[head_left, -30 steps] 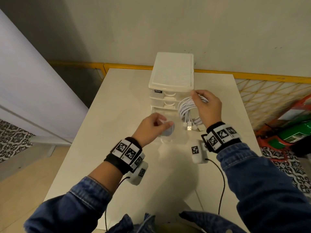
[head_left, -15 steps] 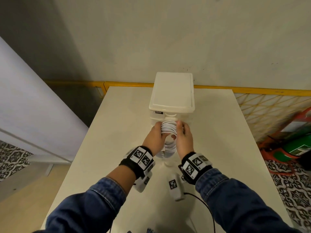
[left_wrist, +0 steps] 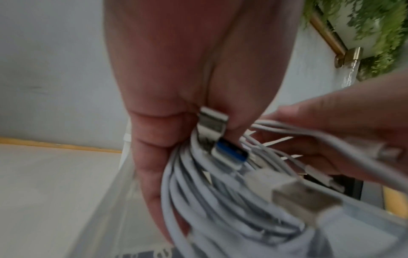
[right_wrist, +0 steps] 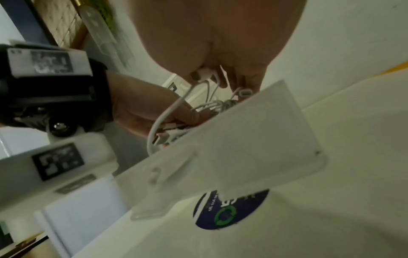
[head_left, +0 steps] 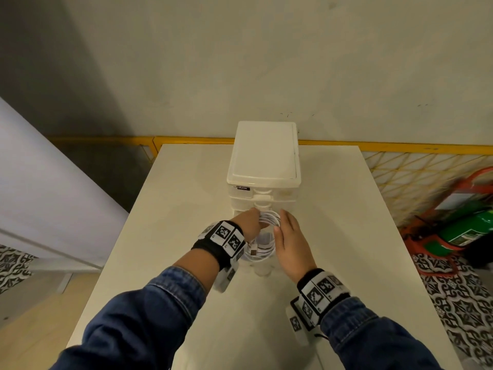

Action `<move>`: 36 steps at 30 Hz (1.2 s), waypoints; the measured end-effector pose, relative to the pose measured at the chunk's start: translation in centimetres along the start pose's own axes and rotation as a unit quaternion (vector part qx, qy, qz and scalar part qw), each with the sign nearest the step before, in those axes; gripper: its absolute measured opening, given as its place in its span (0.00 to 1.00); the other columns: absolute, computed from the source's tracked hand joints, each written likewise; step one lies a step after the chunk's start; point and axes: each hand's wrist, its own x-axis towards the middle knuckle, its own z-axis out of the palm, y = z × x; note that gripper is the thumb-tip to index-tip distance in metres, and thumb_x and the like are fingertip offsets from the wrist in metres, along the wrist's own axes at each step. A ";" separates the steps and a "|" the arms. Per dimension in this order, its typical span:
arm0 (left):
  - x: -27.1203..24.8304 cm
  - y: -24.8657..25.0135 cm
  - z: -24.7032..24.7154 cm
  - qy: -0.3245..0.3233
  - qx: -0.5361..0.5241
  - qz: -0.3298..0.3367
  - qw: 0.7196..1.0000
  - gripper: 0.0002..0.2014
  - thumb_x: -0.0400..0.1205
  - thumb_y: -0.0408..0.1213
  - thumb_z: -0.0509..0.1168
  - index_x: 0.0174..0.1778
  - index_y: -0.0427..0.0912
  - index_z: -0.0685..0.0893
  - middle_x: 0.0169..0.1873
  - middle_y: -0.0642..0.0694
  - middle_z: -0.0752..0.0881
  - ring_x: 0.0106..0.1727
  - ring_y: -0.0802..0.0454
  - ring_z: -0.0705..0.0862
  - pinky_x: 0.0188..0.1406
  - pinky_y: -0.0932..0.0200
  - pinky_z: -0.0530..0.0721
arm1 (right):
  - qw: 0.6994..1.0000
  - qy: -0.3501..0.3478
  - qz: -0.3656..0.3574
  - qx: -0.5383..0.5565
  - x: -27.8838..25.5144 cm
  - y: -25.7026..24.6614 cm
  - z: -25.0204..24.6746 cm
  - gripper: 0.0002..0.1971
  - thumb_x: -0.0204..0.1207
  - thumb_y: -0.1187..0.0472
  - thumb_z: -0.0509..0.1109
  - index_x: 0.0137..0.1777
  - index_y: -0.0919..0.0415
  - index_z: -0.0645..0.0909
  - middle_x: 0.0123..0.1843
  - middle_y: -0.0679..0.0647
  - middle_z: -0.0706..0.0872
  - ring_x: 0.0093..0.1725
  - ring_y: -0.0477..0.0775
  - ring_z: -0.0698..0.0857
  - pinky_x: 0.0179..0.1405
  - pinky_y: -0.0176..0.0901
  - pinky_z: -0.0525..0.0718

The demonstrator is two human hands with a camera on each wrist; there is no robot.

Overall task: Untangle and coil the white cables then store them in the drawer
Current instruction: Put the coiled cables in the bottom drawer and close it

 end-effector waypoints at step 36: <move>-5.5 -0.5 2.2 -0.051 0.165 -0.034 0.984 0.27 0.87 0.46 0.43 0.83 0.41 0.51 0.84 0.45 0.46 0.84 0.50 0.41 0.78 0.36 0.40 | 0.919 -0.157 -0.252 -0.259 -1.9 5.1 -1.4 0.39 0.78 0.32 0.43 0.81 0.59 0.54 0.83 0.51 0.51 0.83 0.50 0.49 0.79 0.50 0.45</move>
